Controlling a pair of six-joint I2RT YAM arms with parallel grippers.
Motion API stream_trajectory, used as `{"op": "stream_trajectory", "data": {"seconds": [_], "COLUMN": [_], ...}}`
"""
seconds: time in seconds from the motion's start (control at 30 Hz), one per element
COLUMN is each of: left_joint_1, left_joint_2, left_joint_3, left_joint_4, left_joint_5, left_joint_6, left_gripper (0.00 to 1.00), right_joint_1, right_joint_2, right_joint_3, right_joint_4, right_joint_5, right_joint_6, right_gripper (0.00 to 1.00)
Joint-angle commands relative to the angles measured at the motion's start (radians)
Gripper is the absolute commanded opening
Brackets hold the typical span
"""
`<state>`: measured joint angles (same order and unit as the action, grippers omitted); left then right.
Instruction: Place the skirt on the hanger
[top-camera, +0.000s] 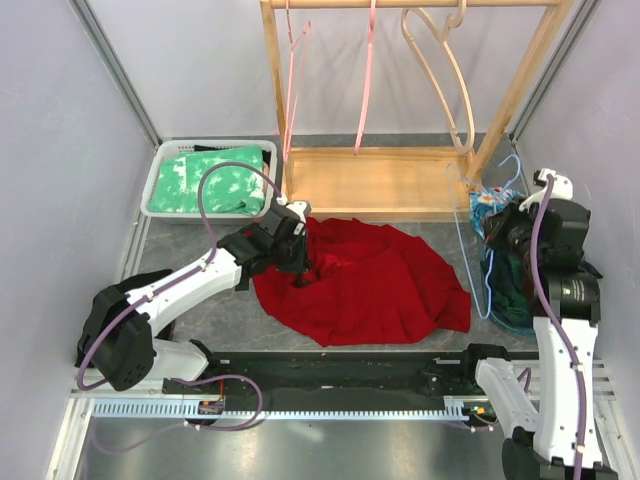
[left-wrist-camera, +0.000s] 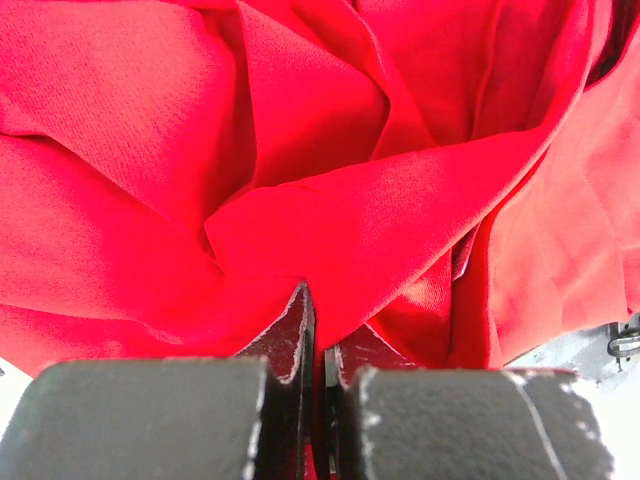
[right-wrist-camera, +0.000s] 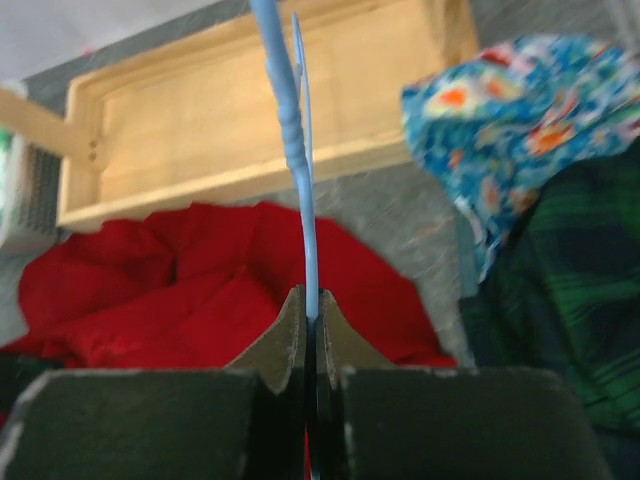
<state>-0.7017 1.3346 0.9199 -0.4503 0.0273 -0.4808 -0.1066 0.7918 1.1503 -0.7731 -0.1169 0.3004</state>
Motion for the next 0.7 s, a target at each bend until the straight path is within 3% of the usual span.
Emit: {"op": "stream_trajectory", "data": {"seconds": [0.0,0.07,0.3,0.6,0.67], "left_joint_1": [0.002,0.002,0.004,0.010,0.011], "left_joint_2": [-0.017,-0.015,0.008,0.113,0.129], "left_joint_3": [0.048,0.051,0.108,0.241,0.261], "left_joint_4": [0.028,0.025,-0.007,-0.028,-0.028], "left_joint_5": [-0.055,-0.061,-0.096,-0.119,-0.119], "left_joint_6": [0.004,0.005,0.024,0.039,0.038], "left_gripper": [0.02,0.02,0.02,0.02,0.02], "right_joint_1": [0.004,0.004,0.021,0.099,0.174], "right_joint_2": [-0.081,-0.103,-0.105,0.079,0.112], "right_joint_3": [-0.030,-0.038,-0.032,0.028,0.038], "right_joint_4": [-0.052,-0.066,-0.089,-0.046,-0.013], "right_joint_5": [-0.174,-0.271,-0.354,-0.172,-0.113], "right_joint_6": [0.037,0.022,0.016,-0.026,-0.038], "right_gripper": [0.00,0.00,0.00,0.00,0.00]}}
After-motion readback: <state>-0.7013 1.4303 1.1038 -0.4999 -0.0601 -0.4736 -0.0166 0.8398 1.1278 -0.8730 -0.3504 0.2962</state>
